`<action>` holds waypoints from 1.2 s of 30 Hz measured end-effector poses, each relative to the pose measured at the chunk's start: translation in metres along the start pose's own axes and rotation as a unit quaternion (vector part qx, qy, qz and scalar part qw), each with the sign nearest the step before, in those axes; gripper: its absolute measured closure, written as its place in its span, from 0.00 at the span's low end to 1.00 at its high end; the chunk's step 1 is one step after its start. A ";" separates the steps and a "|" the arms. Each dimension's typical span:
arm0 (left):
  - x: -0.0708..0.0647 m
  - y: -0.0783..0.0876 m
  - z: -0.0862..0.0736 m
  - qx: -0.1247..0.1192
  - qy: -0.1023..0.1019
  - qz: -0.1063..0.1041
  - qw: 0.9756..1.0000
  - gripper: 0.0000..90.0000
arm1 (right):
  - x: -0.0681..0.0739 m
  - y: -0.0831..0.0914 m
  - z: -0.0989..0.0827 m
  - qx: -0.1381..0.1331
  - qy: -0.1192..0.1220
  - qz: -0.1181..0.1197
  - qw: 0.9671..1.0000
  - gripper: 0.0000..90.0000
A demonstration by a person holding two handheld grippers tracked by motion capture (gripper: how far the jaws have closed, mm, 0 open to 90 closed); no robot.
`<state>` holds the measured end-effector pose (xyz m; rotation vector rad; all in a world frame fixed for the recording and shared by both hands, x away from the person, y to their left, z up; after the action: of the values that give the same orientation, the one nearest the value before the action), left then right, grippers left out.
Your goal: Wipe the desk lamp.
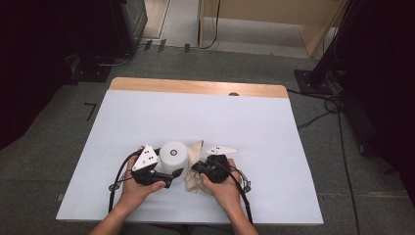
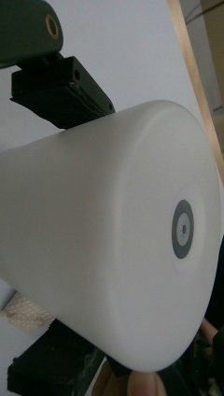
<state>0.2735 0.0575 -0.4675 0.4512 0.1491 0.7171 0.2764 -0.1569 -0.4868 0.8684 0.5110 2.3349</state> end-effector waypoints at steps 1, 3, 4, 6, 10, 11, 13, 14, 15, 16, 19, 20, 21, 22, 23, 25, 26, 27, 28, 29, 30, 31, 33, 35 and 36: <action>0.000 -0.001 -0.001 0.003 -0.005 -0.002 1.000 0.09 | -0.001 0.000 0.000 0.001 0.001 -0.001 1.000 0.92; -0.001 -0.003 -0.003 0.007 -0.007 -0.006 1.000 0.09 | 0.000 -0.002 -0.002 0.005 0.000 -0.001 1.000 0.92; -0.001 -0.003 -0.003 0.006 -0.007 -0.006 1.000 0.09 | 0.000 -0.002 -0.002 0.008 -0.002 -0.001 1.000 0.92; -0.001 -0.002 -0.003 0.008 -0.008 -0.006 1.000 0.09 | 0.001 -0.002 -0.002 0.007 0.001 -0.002 1.000 0.92; -0.002 -0.002 -0.003 0.010 -0.014 -0.006 1.000 0.09 | 0.005 0.004 0.002 0.000 0.004 0.002 1.000 0.93; -0.002 -0.002 -0.003 0.011 -0.016 -0.006 1.000 0.09 | 0.007 0.006 0.003 -0.005 0.006 0.003 1.000 0.92; -0.002 -0.002 -0.004 0.012 -0.019 -0.006 1.000 0.09 | 0.011 0.013 0.008 -0.017 0.013 0.005 1.000 0.93; -0.002 -0.003 -0.004 0.012 -0.020 -0.006 1.000 0.09 | 0.014 0.016 0.010 -0.025 0.016 0.007 1.000 0.92; -0.003 -0.003 -0.004 0.012 -0.020 -0.006 1.000 0.09 | 0.017 0.021 0.013 -0.035 0.021 0.009 0.999 0.92; -0.003 -0.003 -0.004 0.012 -0.022 -0.006 1.000 0.09 | 0.020 0.025 0.016 -0.046 0.025 0.011 0.999 0.92; -0.004 -0.003 -0.004 0.012 -0.026 -0.005 1.000 0.09 | 0.030 0.038 0.025 -0.076 0.042 0.016 0.996 0.92; -0.004 -0.003 -0.004 0.012 -0.025 -0.006 1.000 0.09 | 0.033 0.041 0.027 -0.083 0.048 0.018 0.995 0.92; -0.004 -0.003 -0.004 0.012 -0.025 -0.006 1.000 0.09 | 0.035 0.044 0.028 -0.087 0.050 0.019 0.995 0.92; -0.004 -0.003 -0.004 0.012 -0.025 -0.006 1.000 0.09 | 0.037 0.045 0.029 -0.092 0.055 0.019 0.994 0.92; -0.004 -0.003 -0.004 0.012 -0.025 -0.005 1.000 0.09 | 0.039 0.046 0.029 -0.090 0.058 0.017 0.994 0.92; -0.004 -0.003 -0.004 0.013 -0.024 -0.005 1.000 0.09 | 0.039 0.043 0.028 -0.085 0.061 0.013 0.994 0.93; -0.004 -0.003 -0.004 0.013 -0.024 -0.005 1.000 0.09 | 0.037 0.041 0.027 -0.083 0.061 0.010 0.995 0.93; -0.004 -0.003 -0.004 0.013 -0.025 -0.005 1.000 0.09 | 0.034 0.039 0.025 -0.079 0.058 0.008 0.995 0.93; -0.004 -0.003 -0.004 0.013 -0.025 -0.005 1.000 0.09 | 0.032 0.036 0.024 -0.073 0.051 0.007 0.996 0.93; -0.004 -0.003 -0.004 0.013 -0.025 -0.005 1.000 0.09 | 0.028 0.033 0.021 -0.064 0.048 0.006 0.997 0.93; -0.004 -0.003 -0.004 0.013 -0.025 -0.005 1.000 0.09 | 0.024 0.028 0.019 -0.055 0.045 0.003 0.997 0.93; -0.004 -0.003 -0.004 0.013 -0.025 -0.005 1.000 0.09 | 0.021 0.023 0.015 -0.044 0.038 -0.001 0.998 0.92; -0.004 -0.003 -0.004 0.013 -0.025 -0.005 1.000 0.09 | 0.014 0.013 0.009 -0.022 0.026 -0.005 0.999 0.92; -0.004 -0.003 -0.004 0.013 -0.025 -0.005 1.000 0.09 | 0.006 0.004 0.003 -0.003 0.016 -0.010 1.000 0.92; -0.004 -0.003 -0.004 0.013 -0.025 -0.005 1.000 0.09 | 0.003 0.000 0.000 0.005 0.008 -0.008 1.000 0.92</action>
<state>0.2716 0.0541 -0.4724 0.4929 0.1142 0.6938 0.2744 -0.1550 -0.4856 0.8481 0.5347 2.3271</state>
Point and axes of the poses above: each handheld gripper's, and its own axes: y roughly backward along the jaws, z roughly out of its top, x roughly to its left, the point moved 2 cm from there along -y, roughly forward along the jaws, and after that the axes turned 8 degrees about z, right-handed, at the moved point
